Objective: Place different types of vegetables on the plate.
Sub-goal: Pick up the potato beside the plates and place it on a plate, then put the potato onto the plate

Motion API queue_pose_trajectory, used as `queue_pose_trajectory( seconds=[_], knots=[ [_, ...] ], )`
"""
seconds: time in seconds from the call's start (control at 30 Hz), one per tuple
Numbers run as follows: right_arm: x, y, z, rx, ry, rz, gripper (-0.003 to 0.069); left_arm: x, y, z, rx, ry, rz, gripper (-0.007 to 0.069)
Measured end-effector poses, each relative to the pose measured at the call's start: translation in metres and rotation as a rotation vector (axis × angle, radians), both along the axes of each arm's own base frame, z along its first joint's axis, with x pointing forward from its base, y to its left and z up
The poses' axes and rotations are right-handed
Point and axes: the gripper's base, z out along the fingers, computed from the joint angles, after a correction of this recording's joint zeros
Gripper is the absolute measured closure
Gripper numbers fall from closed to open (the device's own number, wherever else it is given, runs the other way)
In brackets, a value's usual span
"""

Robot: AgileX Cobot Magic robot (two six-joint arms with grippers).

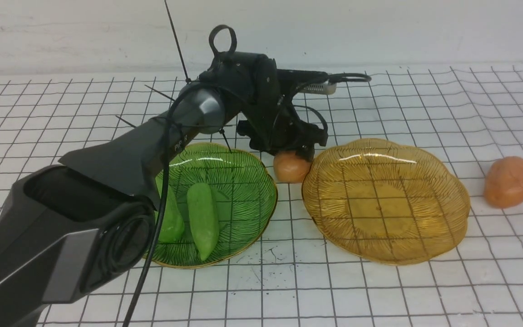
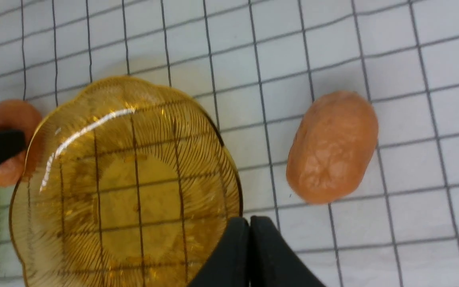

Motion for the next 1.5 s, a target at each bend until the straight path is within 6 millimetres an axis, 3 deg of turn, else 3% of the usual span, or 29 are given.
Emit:
queue_pose_trajectory(
  seconds=[0.17,0.33,0.43,0.5,0.6,0.7,0.77,0.9,1.0,1.17,1.27,1.3,1.33,1.4,1.5],
  knots=[
    [0.004,-0.006,0.002,-0.065,-0.051,-0.025,0.0664,0.001,0.004,0.015,0.041,-0.030,0.013,0.0146],
    [0.010,-0.011,-0.003,-0.084,-0.060,-0.064,0.0609,-0.003,0.006,0.065,0.009,-0.098,0.011,0.0146],
    [0.020,-0.014,-0.017,-0.080,-0.042,-0.072,0.0521,-0.017,-0.002,0.100,-0.065,-0.105,-0.036,0.0146],
    [0.031,-0.018,-0.034,-0.072,-0.010,-0.076,0.0444,-0.030,-0.016,0.109,-0.102,-0.091,-0.116,0.0146],
    [0.045,-0.021,-0.062,-0.038,0.040,-0.086,0.0314,-0.048,-0.041,0.107,-0.105,-0.075,-0.255,0.0146],
    [0.056,-0.023,-0.084,-0.010,0.070,-0.100,0.0193,-0.058,-0.060,0.091,-0.084,-0.037,-0.333,0.0146],
    [0.063,-0.025,-0.103,0.015,0.111,-0.117,0.0084,-0.060,-0.068,0.075,-0.060,-0.005,-0.352,0.0146],
    [0.069,-0.027,-0.127,0.040,0.168,-0.141,-0.0013,-0.058,-0.072,0.051,-0.016,0.041,-0.359,0.0146],
    [0.073,-0.028,-0.141,0.046,0.191,-0.149,-0.0028,-0.057,-0.071,0.042,0.010,0.064,-0.354,0.0141],
    [0.079,-0.029,-0.167,0.075,0.237,-0.162,-0.0020,-0.057,-0.070,0.041,0.015,0.079,-0.328,0.0029],
    [0.079,-0.028,-0.175,0.092,0.257,-0.154,0.0048,-0.057,-0.069,0.044,0.014,0.077,-0.312,-0.0001],
    [0.079,-0.027,-0.177,0.091,0.263,-0.141,0.0119,-0.058,-0.068,0.049,0.012,0.072,-0.296,0.0001],
    [0.079,-0.027,-0.177,0.090,0.266,-0.132,0.0160,-0.058,-0.067,0.053,0.014,0.064,-0.296,0.0012],
    [0.078,-0.026,-0.174,0.090,0.274,-0.107,0.0168,-0.059,-0.065,0.061,0.011,0.050,-0.285,0.0055],
    [0.074,-0.023,-0.148,0.100,0.262,-0.076,0.0162,-0.064,-0.059,0.088,0.006,-0.001,-0.279,0.0242]
  ],
)
